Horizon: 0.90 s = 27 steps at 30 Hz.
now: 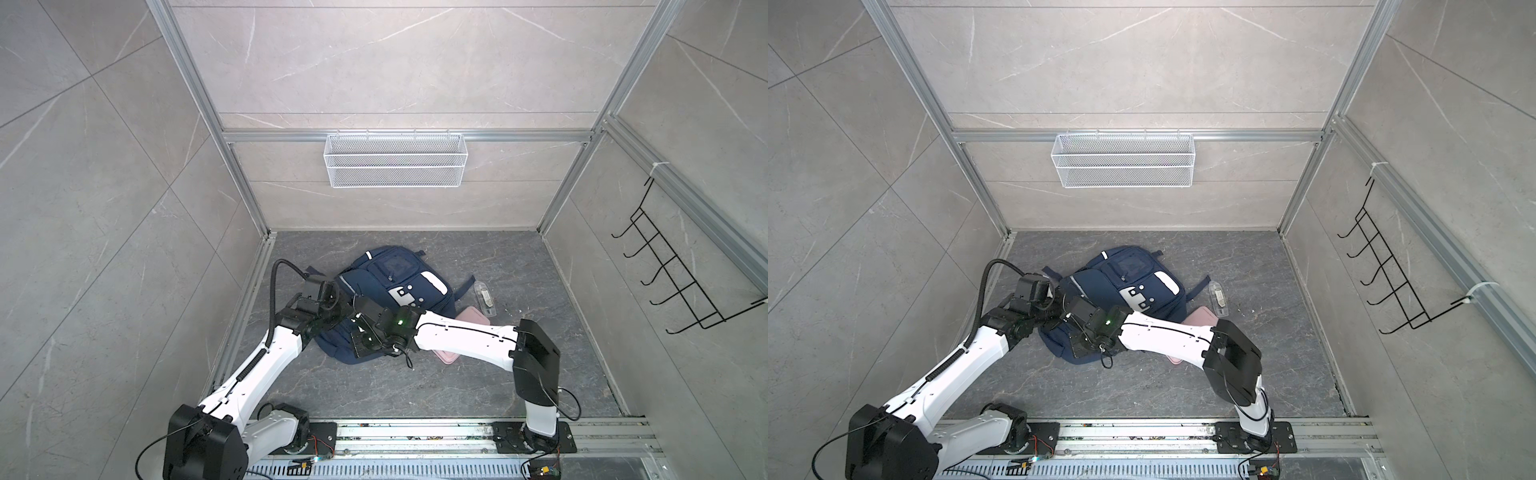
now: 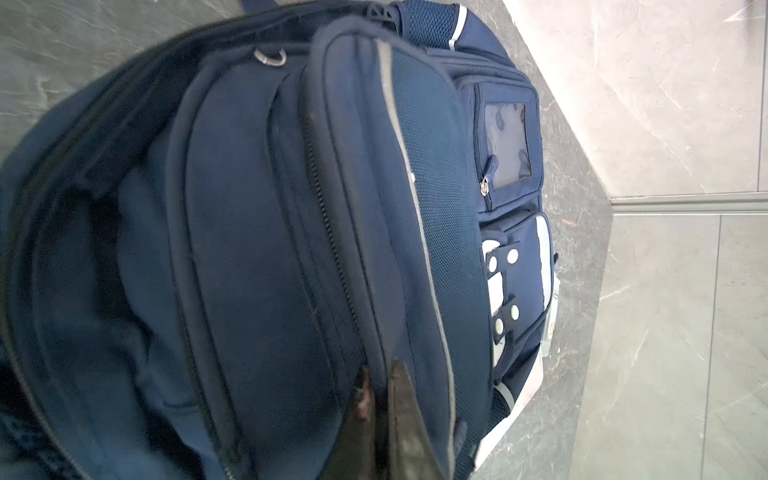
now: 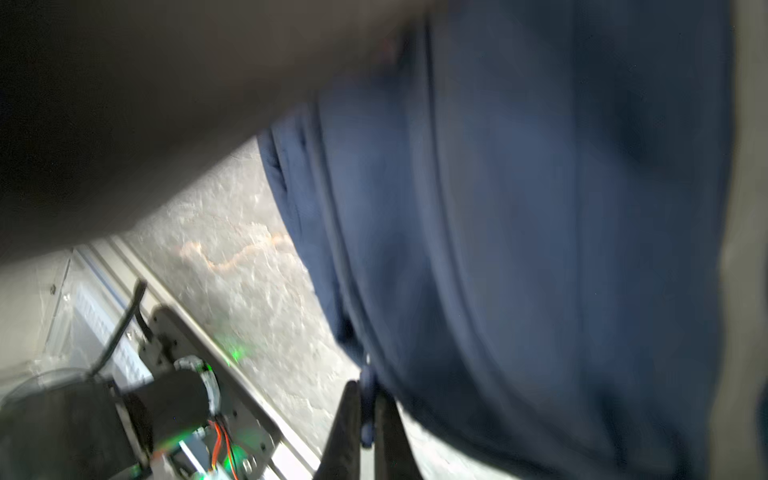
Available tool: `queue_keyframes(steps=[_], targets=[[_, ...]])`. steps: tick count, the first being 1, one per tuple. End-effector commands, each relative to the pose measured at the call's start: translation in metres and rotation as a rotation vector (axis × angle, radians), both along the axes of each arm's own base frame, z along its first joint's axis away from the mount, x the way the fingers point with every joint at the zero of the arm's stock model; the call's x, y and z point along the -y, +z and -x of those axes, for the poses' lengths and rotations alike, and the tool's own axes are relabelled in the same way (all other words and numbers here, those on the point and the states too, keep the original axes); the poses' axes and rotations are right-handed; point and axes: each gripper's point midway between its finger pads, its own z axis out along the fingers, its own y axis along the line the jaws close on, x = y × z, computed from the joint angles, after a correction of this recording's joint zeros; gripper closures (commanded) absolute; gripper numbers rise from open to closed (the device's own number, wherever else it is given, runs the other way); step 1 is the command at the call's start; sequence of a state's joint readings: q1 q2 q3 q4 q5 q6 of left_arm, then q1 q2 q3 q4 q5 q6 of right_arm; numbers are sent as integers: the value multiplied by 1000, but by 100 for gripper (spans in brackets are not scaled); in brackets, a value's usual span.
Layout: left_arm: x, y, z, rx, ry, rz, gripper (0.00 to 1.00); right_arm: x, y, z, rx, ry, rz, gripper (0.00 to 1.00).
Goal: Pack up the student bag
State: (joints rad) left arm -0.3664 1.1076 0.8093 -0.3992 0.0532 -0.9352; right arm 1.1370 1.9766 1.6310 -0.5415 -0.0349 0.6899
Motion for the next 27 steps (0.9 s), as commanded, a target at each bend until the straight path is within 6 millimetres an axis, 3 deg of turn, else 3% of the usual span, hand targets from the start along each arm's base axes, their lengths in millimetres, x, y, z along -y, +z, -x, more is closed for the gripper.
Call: queue_keyframes(steps=[1,8,14,19,27], targets=[[3,10,13,42,-41,5,100,-34,27,-32,59,-57,-158,100],[-31,-8,34,21,68,2,100,-21,33,-50,59,-87,-201,100],[-32,-24,41,0,98,51,99,13,21,-51,46,-113,-164,100],[-24,-29,35,-6,96,95,83,55,9,-47,42,-135,-113,100],[-21,4,11,14,18,-19,55,107,-5,-29,36,-143,-39,100]])
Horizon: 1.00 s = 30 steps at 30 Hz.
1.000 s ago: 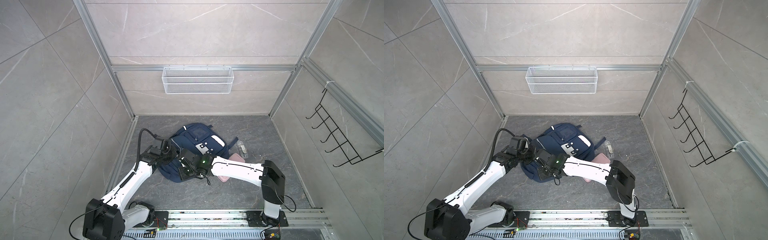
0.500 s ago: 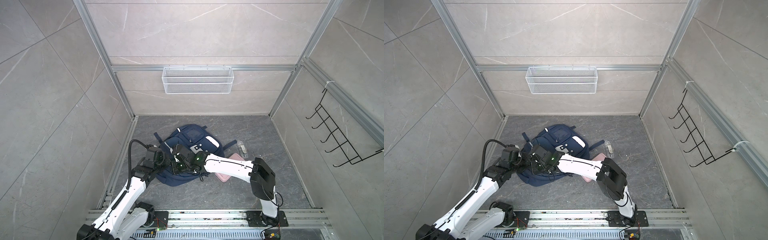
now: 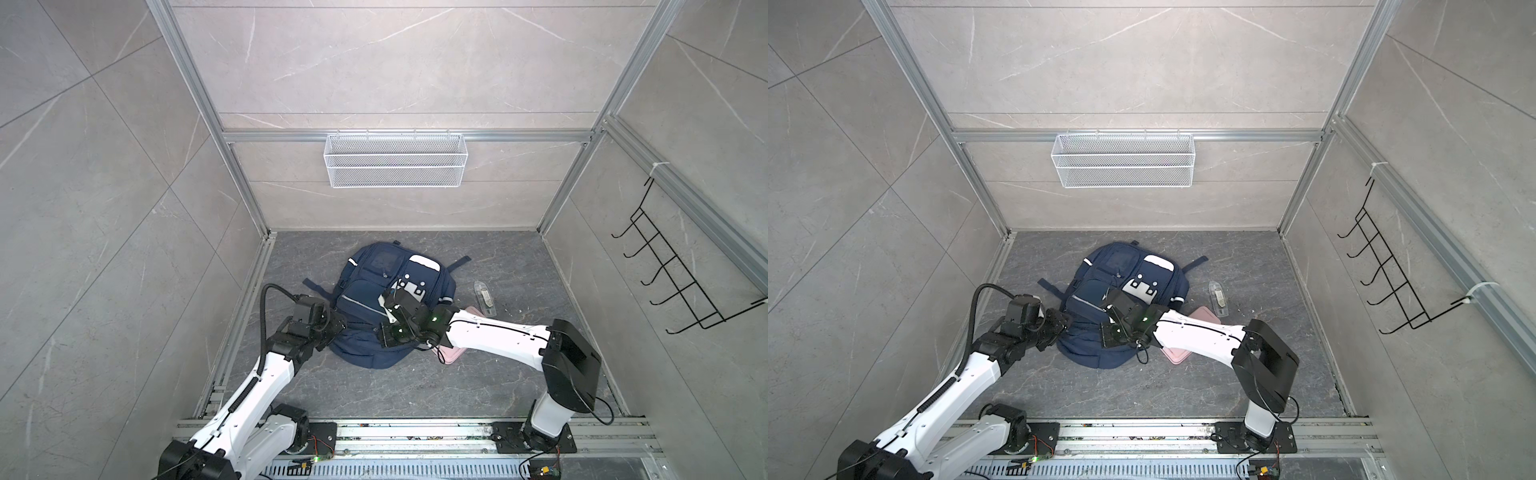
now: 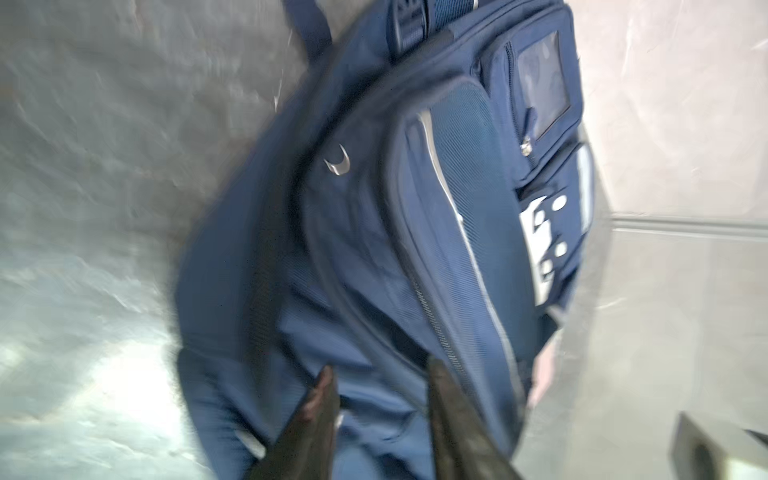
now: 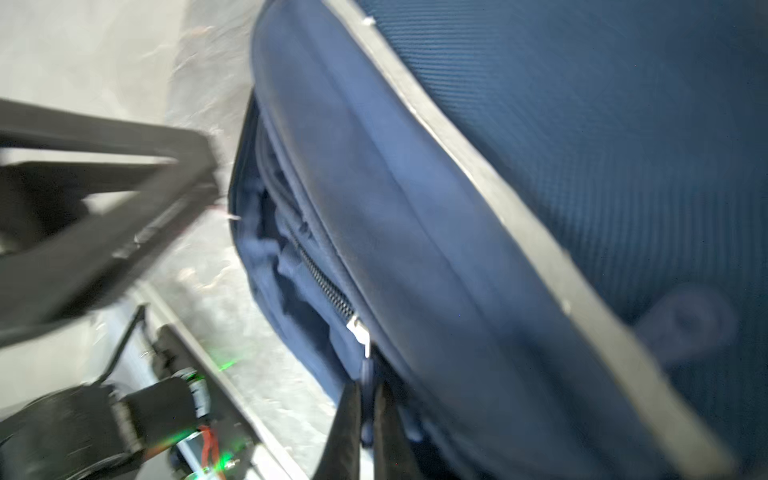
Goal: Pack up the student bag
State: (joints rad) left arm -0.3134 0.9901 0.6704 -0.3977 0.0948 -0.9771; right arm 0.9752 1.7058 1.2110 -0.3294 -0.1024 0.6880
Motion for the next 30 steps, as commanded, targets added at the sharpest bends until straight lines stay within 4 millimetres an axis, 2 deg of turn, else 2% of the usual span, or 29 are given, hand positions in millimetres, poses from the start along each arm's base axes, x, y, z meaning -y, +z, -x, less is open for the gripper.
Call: queue_keyframes(steps=[1,6,12,19,23,26,30], targets=[[-2,30,-19,56,-51,-89,55,26,0,3,41,-28,54,100],[2,32,-45,58,-127,-195,54,32,-15,27,-16,22,42,100],[21,2,-83,-46,-276,-280,54,40,-23,52,-20,58,77,100],[41,-31,-114,-95,-387,-281,50,56,-28,60,-25,40,93,100],[53,-45,-118,-118,-432,-238,50,60,-29,60,-23,33,100,100],[57,-49,-117,-115,-444,-219,57,59,-27,58,-15,31,101,100],[58,-46,-113,-100,-446,-202,82,56,-26,55,-7,32,102,100]])
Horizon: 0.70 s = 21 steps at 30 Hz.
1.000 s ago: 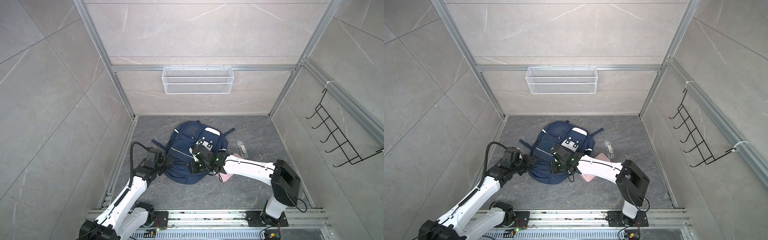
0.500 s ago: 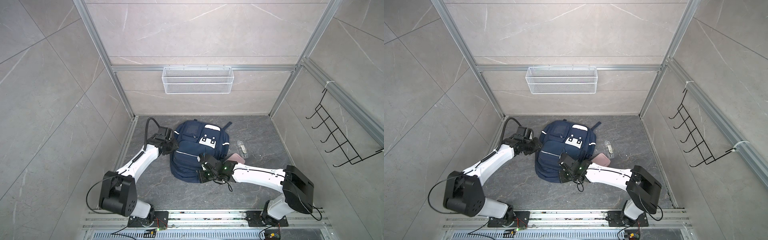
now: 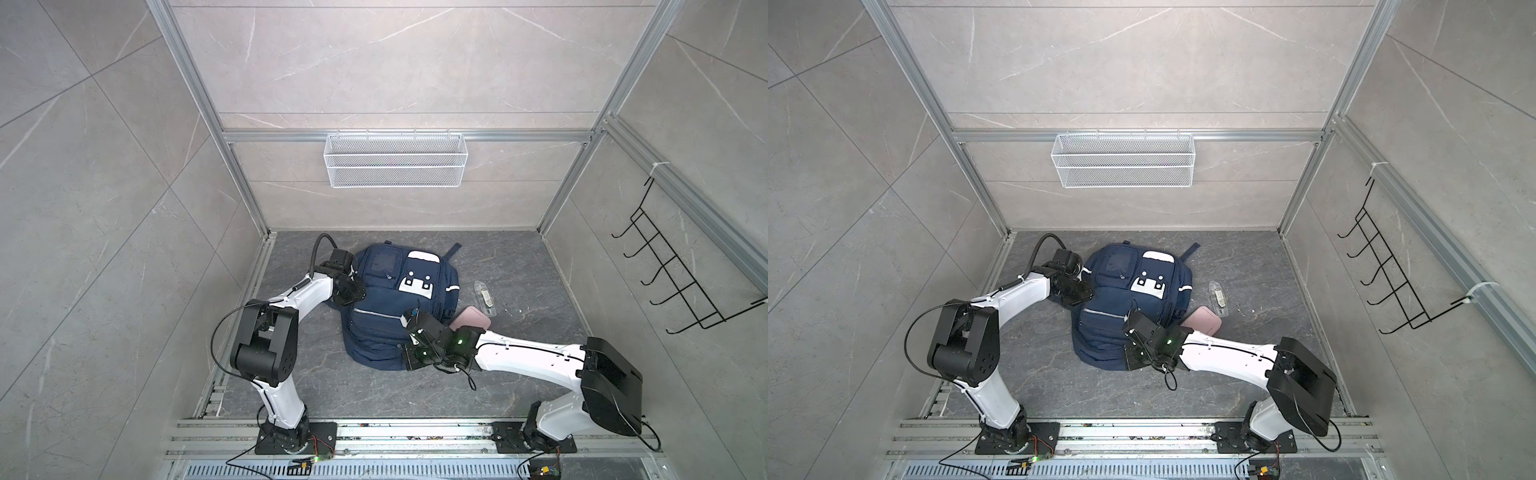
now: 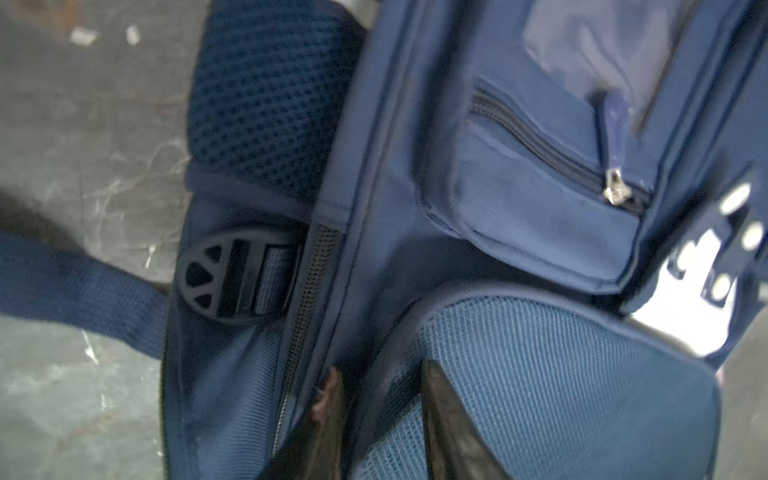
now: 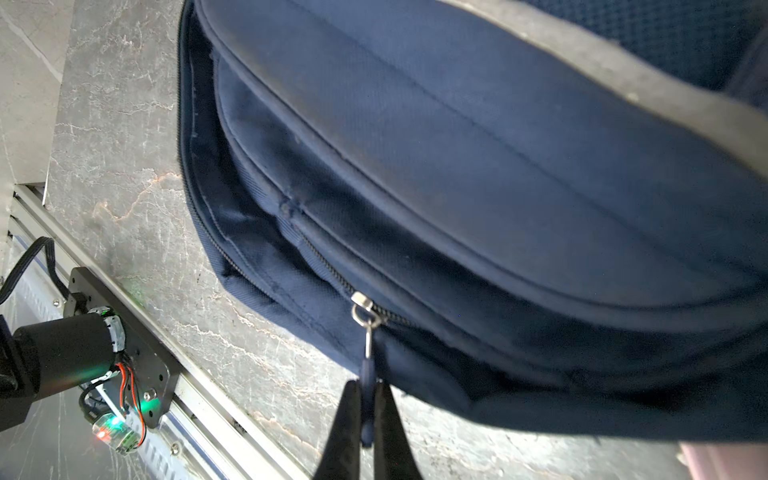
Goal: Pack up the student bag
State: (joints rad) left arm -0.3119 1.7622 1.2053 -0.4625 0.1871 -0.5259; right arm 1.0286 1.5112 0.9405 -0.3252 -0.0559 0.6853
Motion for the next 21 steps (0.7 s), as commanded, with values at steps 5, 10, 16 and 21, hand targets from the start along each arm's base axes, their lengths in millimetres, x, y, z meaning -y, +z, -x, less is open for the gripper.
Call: queue_keyframes(steps=[5,10,16,21], targets=[[-5,18,4,48,8,37,100,-1,2,2,2,10,25,100],[-51,22,15,75,201,62,100,-2,6,-3,24,10,42,100],[-104,29,54,164,474,112,100,-5,10,-8,43,21,58,100],[-85,20,69,137,513,284,100,-26,12,-3,25,82,34,100]])
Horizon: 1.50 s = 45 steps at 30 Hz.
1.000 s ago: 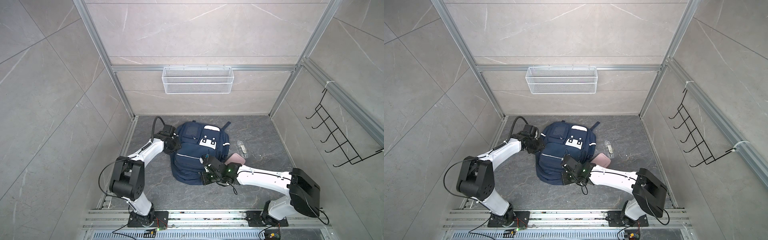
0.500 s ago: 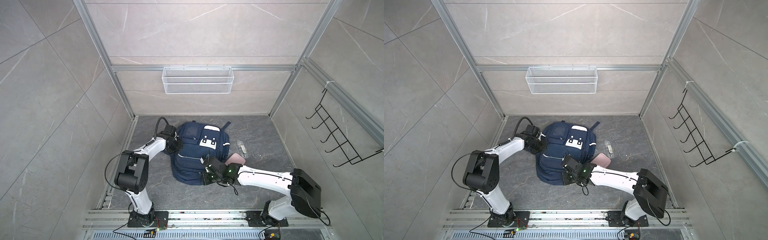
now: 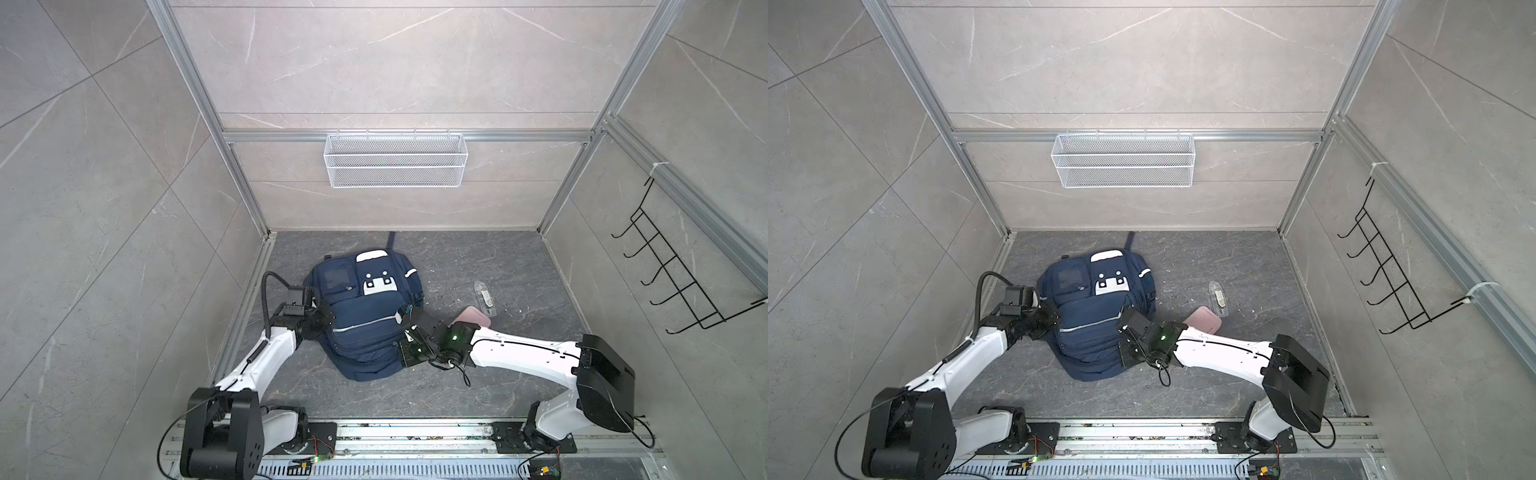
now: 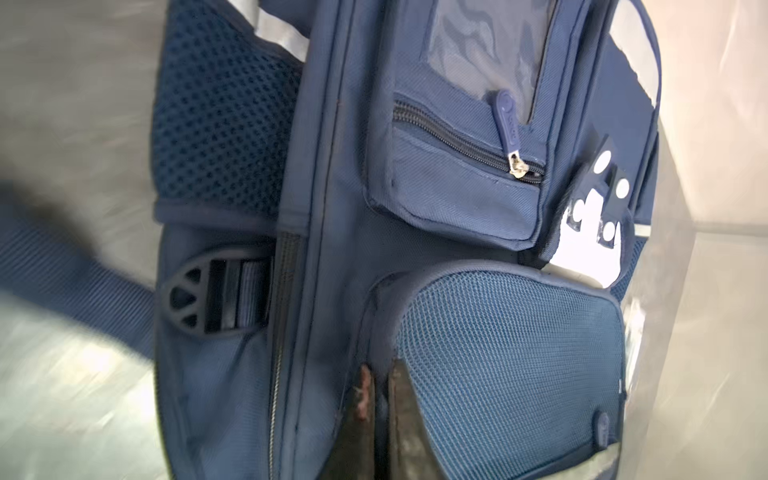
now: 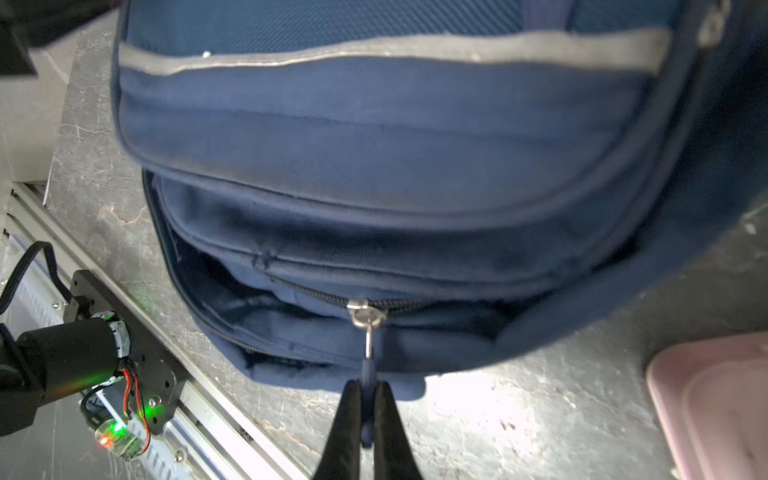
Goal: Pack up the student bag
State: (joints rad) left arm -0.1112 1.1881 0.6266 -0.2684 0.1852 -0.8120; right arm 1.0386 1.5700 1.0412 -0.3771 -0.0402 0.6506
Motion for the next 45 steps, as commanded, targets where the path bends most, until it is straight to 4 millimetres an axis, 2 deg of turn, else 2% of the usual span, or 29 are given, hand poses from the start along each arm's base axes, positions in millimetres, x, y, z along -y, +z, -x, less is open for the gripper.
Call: queue_keyframes(steps=[1,4,11,14,17,19,22,25,28,32,35,39,45], targets=[[12,11,-15,60,69,132,100,-18,5,7,1,69,6,100],[22,19,-17,86,86,201,100,-41,8,18,-5,130,0,100],[21,52,-22,164,144,259,100,-99,1,41,-20,230,-8,100],[21,57,-21,172,150,268,100,-121,0,41,-23,235,-22,100],[19,54,-17,164,155,260,100,-132,4,34,-5,223,-33,100],[16,51,-12,157,161,246,100,-129,9,25,22,189,-33,100],[13,46,-6,154,171,235,100,-112,11,7,10,131,-46,100],[12,41,-1,152,178,240,100,-86,12,-11,-2,73,-56,100],[15,37,2,146,169,259,94,-58,15,-27,4,22,-56,100],[29,35,3,142,136,311,87,-23,19,-46,19,-33,-37,100],[44,40,4,156,93,309,86,-6,19,-52,26,-48,-10,100],[65,50,3,174,37,299,86,-6,13,-46,1,-31,-8,100],[86,58,-6,186,-7,294,86,-29,4,-24,-17,21,-8,100]])
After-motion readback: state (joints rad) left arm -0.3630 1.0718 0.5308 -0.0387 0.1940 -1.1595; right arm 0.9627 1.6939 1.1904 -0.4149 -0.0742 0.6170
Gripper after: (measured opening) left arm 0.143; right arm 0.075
